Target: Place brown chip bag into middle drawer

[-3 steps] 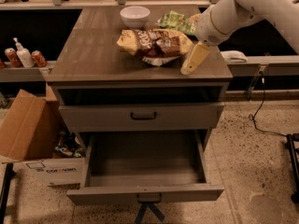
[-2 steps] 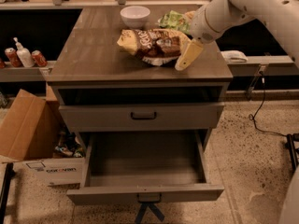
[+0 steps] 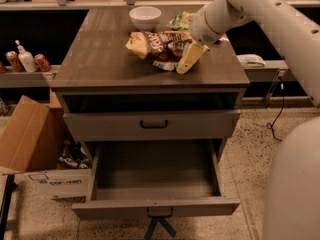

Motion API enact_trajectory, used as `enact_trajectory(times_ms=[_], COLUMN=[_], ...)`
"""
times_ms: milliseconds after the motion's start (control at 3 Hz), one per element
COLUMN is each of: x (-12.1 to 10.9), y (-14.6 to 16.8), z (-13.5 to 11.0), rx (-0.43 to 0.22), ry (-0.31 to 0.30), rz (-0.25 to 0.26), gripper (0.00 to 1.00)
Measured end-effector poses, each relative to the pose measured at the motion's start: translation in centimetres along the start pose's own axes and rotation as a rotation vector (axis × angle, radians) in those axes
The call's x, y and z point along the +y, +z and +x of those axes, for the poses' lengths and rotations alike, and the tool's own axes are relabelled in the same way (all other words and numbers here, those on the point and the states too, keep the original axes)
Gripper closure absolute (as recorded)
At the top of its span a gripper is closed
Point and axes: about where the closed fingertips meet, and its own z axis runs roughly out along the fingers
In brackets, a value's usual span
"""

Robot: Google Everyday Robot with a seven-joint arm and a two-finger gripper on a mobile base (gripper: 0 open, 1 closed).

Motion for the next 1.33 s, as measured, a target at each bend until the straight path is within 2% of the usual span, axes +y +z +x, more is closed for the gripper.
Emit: enact_trajectory(times_ms=[333,1000,1333], x=[-0.4,-0.8,-0.4], y=[2.0,3.1,1.0], z=[-0.2,-0.2,-1.4], rx=[0.001,-0.003,-0.064], ry=[-0.004,0.002,-0.027], rz=[-0.033,-0.055,-0.047], gripper=[0.16,0.63,0.86])
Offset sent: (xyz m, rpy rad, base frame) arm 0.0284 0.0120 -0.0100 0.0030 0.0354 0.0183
